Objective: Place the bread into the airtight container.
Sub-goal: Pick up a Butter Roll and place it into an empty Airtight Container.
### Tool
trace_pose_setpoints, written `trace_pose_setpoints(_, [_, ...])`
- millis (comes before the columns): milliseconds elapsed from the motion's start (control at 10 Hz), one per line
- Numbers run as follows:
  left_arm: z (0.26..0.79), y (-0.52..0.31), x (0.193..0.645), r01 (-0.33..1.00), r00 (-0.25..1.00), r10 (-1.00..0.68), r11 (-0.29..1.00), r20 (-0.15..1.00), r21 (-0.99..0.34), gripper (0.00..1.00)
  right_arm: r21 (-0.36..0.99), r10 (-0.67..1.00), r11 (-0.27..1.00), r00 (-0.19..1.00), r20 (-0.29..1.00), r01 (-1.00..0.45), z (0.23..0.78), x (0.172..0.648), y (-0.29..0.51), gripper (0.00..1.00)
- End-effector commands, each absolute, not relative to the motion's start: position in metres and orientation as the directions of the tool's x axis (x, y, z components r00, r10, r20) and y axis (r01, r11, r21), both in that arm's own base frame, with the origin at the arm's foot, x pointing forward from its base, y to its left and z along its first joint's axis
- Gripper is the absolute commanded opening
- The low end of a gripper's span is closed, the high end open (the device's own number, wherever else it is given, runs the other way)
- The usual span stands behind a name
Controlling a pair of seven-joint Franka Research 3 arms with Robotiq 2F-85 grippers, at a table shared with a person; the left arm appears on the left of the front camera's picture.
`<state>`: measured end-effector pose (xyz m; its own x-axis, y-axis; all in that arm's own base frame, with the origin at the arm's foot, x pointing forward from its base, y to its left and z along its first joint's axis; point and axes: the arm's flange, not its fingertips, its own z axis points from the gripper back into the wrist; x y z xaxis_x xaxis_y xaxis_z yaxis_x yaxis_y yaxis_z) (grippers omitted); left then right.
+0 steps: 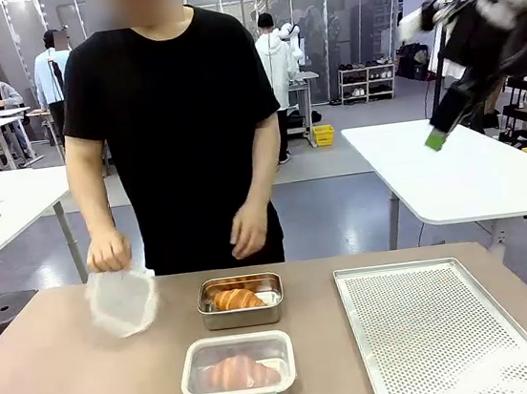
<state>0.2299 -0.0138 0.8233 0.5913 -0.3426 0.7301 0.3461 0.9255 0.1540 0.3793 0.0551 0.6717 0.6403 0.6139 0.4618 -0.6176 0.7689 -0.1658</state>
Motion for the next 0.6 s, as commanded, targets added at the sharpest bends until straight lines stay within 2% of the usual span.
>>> trace_pose_setpoints(0, [0.825, -0.014, 0.230, 0.347, 0.590, -0.346, 0.925, 0.730, 0.157, 1.00, -0.170, 0.594, 0.786, 0.653, 0.469, -0.594, 0.700, 0.331, 0.067, 1.00])
trace_pose_setpoints(300, [0.825, -0.014, 0.230, 0.347, 0.590, -0.346, 0.925, 0.730, 0.157, 1.00, -0.133, 0.558, 0.817, 0.710, 0.430, -0.562, 0.780, 0.287, 0.061, 1.00])
trace_pose_setpoints(500, [0.825, -0.014, 0.230, 0.347, 0.590, -0.346, 0.925, 0.730, 0.157, 1.00, -0.080, 0.456, 0.878, 0.776, 0.436, -0.472, 0.813, 0.267, 0.047, 1.00])
